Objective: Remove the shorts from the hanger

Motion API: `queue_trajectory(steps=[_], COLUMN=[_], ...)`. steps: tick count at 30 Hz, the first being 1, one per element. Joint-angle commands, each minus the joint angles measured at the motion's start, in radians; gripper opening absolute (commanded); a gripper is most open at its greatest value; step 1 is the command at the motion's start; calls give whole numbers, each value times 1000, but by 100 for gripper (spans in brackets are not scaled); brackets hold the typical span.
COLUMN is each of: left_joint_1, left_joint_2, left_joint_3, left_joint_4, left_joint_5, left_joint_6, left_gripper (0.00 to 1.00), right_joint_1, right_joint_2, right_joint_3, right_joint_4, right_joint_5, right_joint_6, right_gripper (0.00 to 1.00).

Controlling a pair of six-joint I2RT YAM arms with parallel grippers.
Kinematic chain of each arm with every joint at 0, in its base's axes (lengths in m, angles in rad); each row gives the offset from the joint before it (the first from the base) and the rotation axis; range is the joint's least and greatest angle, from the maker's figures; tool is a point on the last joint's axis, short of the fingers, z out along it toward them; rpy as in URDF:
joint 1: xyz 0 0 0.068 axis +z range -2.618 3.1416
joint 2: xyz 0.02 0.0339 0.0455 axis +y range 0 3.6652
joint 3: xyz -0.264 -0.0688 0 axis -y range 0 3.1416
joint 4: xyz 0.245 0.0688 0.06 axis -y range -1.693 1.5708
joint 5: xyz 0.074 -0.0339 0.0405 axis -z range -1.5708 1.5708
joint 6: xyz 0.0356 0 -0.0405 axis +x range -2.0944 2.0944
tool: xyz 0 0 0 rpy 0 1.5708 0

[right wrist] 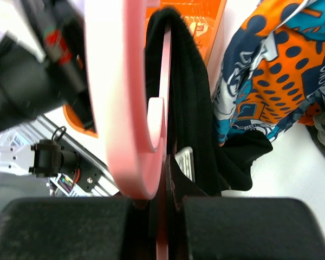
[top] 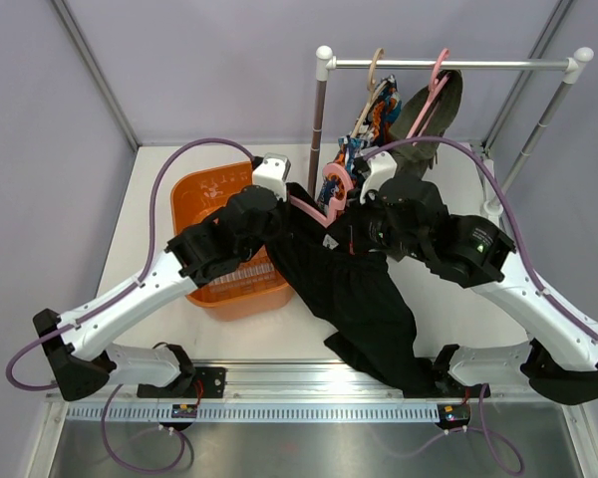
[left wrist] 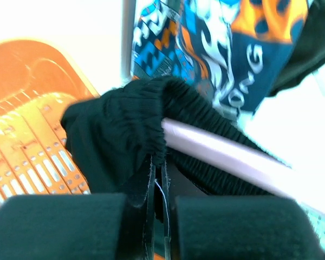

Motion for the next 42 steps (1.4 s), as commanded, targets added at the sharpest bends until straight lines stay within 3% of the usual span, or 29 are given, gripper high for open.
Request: queue_trajectory(steps=[1,10,19,31,38,42], left_joint_1=[14,119,195,283,277,176], left_joint_2=[24,58,56,118,79,26], left_joint_3=[81,80,23,40,-20,-81], left_joint_4=[19,5,45,68,123,186], left_joint_5=[-148,-171,-65,8,126,200], left_joint_6=[5,-26,-24,-1,2,60], left_gripper=[0,0,0,0,0,0], right_joint_1=[38,46,46,46,46,46], right_joint_2=[-49,-177,-243,-298,-292,-257], right_joint_3=[57,23,22,28,45,56], right_joint_4=[-25,-54,-33,-7,13,73], right_joint_5=[28,29,29,-113,44,204], right_joint_6=[-23,-20,-18,-32,-33,-55], right_gripper=[0,0,0,0,0,0])
